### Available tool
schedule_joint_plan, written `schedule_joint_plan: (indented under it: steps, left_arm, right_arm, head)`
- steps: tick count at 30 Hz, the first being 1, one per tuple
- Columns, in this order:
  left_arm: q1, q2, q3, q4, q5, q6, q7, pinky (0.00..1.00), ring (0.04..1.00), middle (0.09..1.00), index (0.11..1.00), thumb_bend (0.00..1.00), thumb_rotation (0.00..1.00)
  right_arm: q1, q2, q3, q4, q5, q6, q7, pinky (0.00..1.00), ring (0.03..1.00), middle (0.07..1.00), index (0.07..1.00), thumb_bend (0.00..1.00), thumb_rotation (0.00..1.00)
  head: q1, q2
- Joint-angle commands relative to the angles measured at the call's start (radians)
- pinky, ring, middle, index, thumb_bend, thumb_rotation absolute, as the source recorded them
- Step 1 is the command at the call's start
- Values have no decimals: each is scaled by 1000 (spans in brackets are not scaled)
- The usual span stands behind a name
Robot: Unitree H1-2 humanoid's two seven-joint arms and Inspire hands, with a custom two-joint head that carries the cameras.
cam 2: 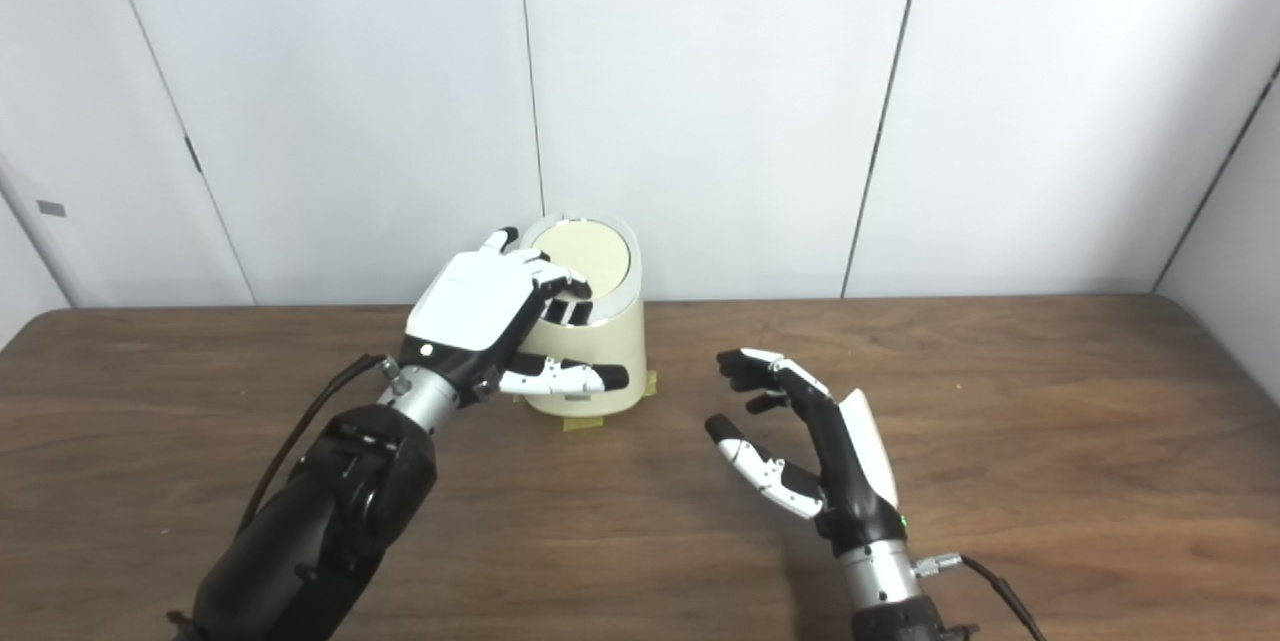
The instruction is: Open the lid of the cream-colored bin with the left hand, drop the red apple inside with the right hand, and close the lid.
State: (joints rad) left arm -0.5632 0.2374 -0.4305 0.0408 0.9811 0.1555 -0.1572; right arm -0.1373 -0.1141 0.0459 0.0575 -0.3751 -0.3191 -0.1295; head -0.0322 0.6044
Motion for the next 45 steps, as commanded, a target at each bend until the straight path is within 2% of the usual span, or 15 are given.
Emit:
schedule_joint_plan:
  steps: [1, 2, 4, 6, 9, 13, 17, 21, 24, 29, 31, 35, 39, 42, 45]
  left_arm:
    - [-11, -18, 31, -33, -62, 6, -24, 1000, 913, 845, 860, 785, 989]
    - [-7, -29, 53, -49, -107, 7, -30, 1000, 949, 903, 924, 751, 995]
    - [2, -46, 85, -71, -170, -1, -31, 1000, 990, 977, 985, 701, 996]
    - [19, -64, 114, -92, -219, -22, -7, 992, 998, 994, 996, 674, 1000]
    - [61, -96, 165, -127, -290, -61, 56, 914, 1000, 1000, 1000, 600, 1000]
    - [112, -128, 238, -152, -391, -157, 146, 829, 949, 979, 973, 466, 1000]
    - [174, -155, 306, -170, -484, -260, 231, 814, 902, 915, 901, 365, 1000]
    - [245, -165, 354, -167, -582, -370, 277, 765, 850, 856, 851, 251, 998]
    - [303, -163, 379, -148, -628, -440, 295, 712, 806, 820, 822, 217, 857]
    - [387, -163, 406, -113, -717, -499, 288, 636, 744, 768, 760, 187, 576]
    - [403, -170, 417, -90, -748, -507, 289, 634, 734, 759, 749, 206, 497]
    - [428, -178, 436, -18, -770, -531, 300, 640, 729, 754, 745, 226, 452]
    - [423, -189, 446, 67, -790, -539, 305, 639, 718, 742, 732, 234, 319]
    - [401, -191, 454, 128, -802, -551, 316, 635, 714, 734, 720, 239, 269]
    - [390, -191, 461, 167, -824, -543, 314, 647, 722, 733, 722, 242, 290]
  right_arm:
    - [-33, -1, -2, -21, 8, -18, -8, 587, 689, 712, 716, 242, 533]
    - [-33, 0, -2, -21, 11, -18, -7, 587, 691, 713, 715, 240, 526]
    - [-33, 1, -2, -18, 10, -20, -9, 587, 690, 713, 714, 236, 520]
    - [-34, 3, -2, -15, 10, -24, -11, 584, 687, 711, 712, 239, 519]
    - [-32, 3, 0, -14, 14, -26, -8, 588, 692, 715, 715, 241, 514]
    - [-28, 2, 2, -12, 14, -29, -7, 594, 697, 720, 719, 243, 525]
    - [-26, 4, 0, -9, 7, -38, -17, 590, 695, 718, 717, 241, 516]
    - [-30, 4, -5, -3, -1, -36, -26, 601, 708, 730, 728, 235, 545]
    - [-33, 7, -11, 2, -7, -27, -34, 611, 719, 740, 734, 235, 577]
    - [-38, 14, -24, 8, -11, -1, -52, 608, 714, 731, 723, 231, 509]
    - [-43, 16, -30, 19, -16, -7, -68, 593, 698, 717, 702, 245, 435]
    - [-57, 14, -35, 61, -28, -14, -95, 564, 679, 703, 686, 265, 327]
    - [-79, 8, -35, 110, -18, -32, -105, 545, 670, 705, 685, 268, 216]
    - [-91, 9, -36, 141, 1, -35, -104, 558, 674, 708, 694, 276, 231]
    - [-99, 8, -35, 169, 27, -47, -97, 572, 681, 709, 697, 278, 264]
  head:
    - [0, -1]
    - [0, -3]
    - [-1, -3]
    - [-3, -6]
    - [-5, -13]
    - [-6, -26]
    - [-6, -34]
    - [-10, -35]
    - [-10, -36]
    - [-4, -33]
    - [-9, -34]
    - [-14, -51]
    - [-18, -66]
    - [-12, -75]
    - [-7, -81]
